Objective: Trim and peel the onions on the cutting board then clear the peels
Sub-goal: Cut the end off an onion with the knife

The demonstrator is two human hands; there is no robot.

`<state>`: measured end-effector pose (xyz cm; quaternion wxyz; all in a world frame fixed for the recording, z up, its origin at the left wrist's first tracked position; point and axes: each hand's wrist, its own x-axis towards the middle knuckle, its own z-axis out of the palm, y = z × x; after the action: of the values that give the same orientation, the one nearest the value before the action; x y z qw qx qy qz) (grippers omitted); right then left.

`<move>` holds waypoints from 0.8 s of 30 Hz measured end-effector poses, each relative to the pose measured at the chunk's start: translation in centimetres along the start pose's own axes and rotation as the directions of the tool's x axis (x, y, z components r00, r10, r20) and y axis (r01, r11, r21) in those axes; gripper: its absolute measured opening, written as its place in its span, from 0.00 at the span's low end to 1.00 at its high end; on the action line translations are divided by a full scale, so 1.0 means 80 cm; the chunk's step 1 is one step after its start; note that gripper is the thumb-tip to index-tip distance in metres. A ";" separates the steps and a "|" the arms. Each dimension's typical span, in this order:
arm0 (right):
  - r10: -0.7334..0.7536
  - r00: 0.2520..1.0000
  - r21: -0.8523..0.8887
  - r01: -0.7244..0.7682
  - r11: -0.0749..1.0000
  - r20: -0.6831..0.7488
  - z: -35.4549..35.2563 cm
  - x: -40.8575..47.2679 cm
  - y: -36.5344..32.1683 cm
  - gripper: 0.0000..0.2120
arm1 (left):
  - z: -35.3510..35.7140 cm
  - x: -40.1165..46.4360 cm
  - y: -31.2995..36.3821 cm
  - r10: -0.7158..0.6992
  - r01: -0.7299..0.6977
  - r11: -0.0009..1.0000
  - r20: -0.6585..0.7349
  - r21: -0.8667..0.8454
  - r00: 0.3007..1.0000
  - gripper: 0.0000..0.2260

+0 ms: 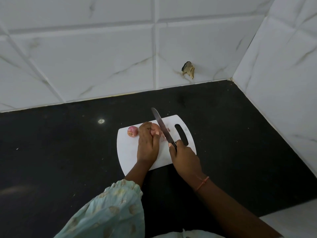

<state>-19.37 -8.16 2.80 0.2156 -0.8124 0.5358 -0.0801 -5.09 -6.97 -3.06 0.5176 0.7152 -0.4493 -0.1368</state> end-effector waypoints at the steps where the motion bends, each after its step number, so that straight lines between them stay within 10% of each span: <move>1: 0.003 1.000 0.006 -0.003 1.000 0.013 0.001 -0.001 -0.001 0.17 | 0.000 0.001 0.001 -0.002 0.002 1.000 -0.009 0.006 1.000 0.16; 24: 0.028 0.984 -0.062 -0.017 0.998 0.178 -0.028 0.020 -0.029 0.15 | 0.010 0.007 -0.009 -0.084 0.080 0.990 0.033 0.119 0.996 0.21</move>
<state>-17.61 -9.40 5.66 0.2391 -0.8163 0.5257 0.0121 -4.91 -7.86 -3.84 0.4597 0.7596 -0.4367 -0.1448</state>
